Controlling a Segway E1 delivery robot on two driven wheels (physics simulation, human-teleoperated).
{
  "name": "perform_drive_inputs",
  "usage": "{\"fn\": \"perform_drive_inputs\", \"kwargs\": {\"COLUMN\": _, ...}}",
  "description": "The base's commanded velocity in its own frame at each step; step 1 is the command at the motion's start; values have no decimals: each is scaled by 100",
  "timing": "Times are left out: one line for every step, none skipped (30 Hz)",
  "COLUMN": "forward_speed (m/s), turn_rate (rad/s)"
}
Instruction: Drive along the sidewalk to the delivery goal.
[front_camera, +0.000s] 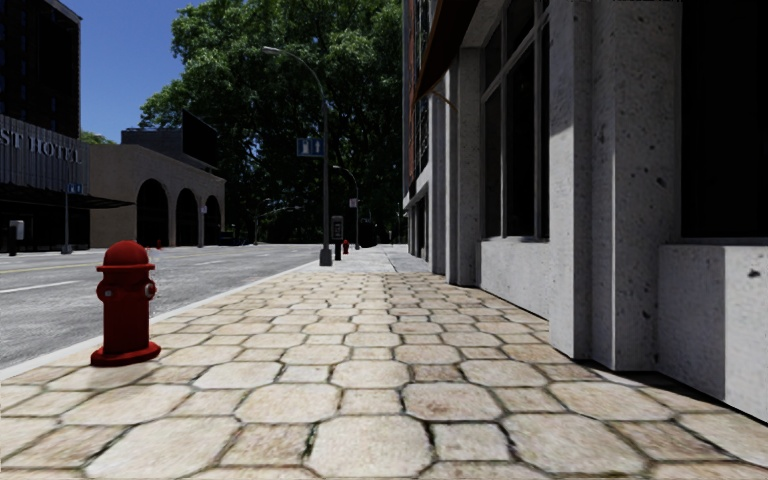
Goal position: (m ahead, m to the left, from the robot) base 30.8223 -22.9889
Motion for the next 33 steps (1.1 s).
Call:
{"fn": "perform_drive_inputs", "kwargs": {"forward_speed": 200, "turn_rate": 0}}
{"fn": "perform_drive_inputs", "kwargs": {"forward_speed": 200, "turn_rate": 0}}
{"fn": "perform_drive_inputs", "kwargs": {"forward_speed": 200, "turn_rate": 0}}
{"fn": "perform_drive_inputs", "kwargs": {"forward_speed": 200, "turn_rate": 0}}
{"fn": "perform_drive_inputs", "kwargs": {"forward_speed": 200, "turn_rate": 0}}
{"fn": "perform_drive_inputs", "kwargs": {"forward_speed": 200, "turn_rate": 0}}
{"fn": "perform_drive_inputs", "kwargs": {"forward_speed": 200, "turn_rate": 0}}
{"fn": "perform_drive_inputs", "kwargs": {"forward_speed": 200, "turn_rate": 0}}
{"fn": "perform_drive_inputs", "kwargs": {"forward_speed": 200, "turn_rate": 0}}
{"fn": "perform_drive_inputs", "kwargs": {"forward_speed": 200, "turn_rate": 0}}
{"fn": "perform_drive_inputs", "kwargs": {"forward_speed": 200, "turn_rate": 0}}
{"fn": "perform_drive_inputs", "kwargs": {"forward_speed": 200, "turn_rate": 0}}
{"fn": "perform_drive_inputs", "kwargs": {"forward_speed": 200, "turn_rate": 0}}
{"fn": "perform_drive_inputs", "kwargs": {"forward_speed": 200, "turn_rate": 0}}
{"fn": "perform_drive_inputs", "kwargs": {"forward_speed": 200, "turn_rate": 0}}
{"fn": "perform_drive_inputs", "kwargs": {"forward_speed": 200, "turn_rate": 0}}
{"fn": "perform_drive_inputs", "kwargs": {"forward_speed": 200, "turn_rate": 0}}
{"fn": "perform_drive_inputs", "kwargs": {"forward_speed": 200, "turn_rate": 0}}
{"fn": "perform_drive_inputs", "kwargs": {"forward_speed": 200, "turn_rate": 0}}
{"fn": "perform_drive_inputs", "kwargs": {"forward_speed": 200, "turn_rate": 0}}
{"fn": "perform_drive_inputs", "kwargs": {"forward_speed": 200, "turn_rate": 0}}
{"fn": "perform_drive_inputs", "kwargs": {"forward_speed": 200, "turn_rate": 0}}
{"fn": "perform_drive_inputs", "kwargs": {"forward_speed": 200, "turn_rate": 0}}
{"fn": "perform_drive_inputs", "kwargs": {"forward_speed": 200, "turn_rate": 0}}
{"fn": "perform_drive_inputs", "kwargs": {"forward_speed": 200, "turn_rate": 0}}
{"fn": "perform_drive_inputs", "kwargs": {"forward_speed": 200, "turn_rate": 0}}
{"fn": "perform_drive_inputs", "kwargs": {"forward_speed": 200, "turn_rate": 0}}
{"fn": "perform_drive_inputs", "kwargs": {"forward_speed": 200, "turn_rate": 0}}
{"fn": "perform_drive_inputs", "kwargs": {"forward_speed": 200, "turn_rate": 0}}
{"fn": "perform_drive_inputs", "kwargs": {"forward_speed": 200, "turn_rate": 0}}
{"fn": "perform_drive_inputs", "kwargs": {"forward_speed": 200, "turn_rate": 0}}
{"fn": "perform_drive_inputs", "kwargs": {"forward_speed": 200, "turn_rate": 0}}
{"fn": "perform_drive_inputs", "kwargs": {"forward_speed": 200, "turn_rate": 0}}
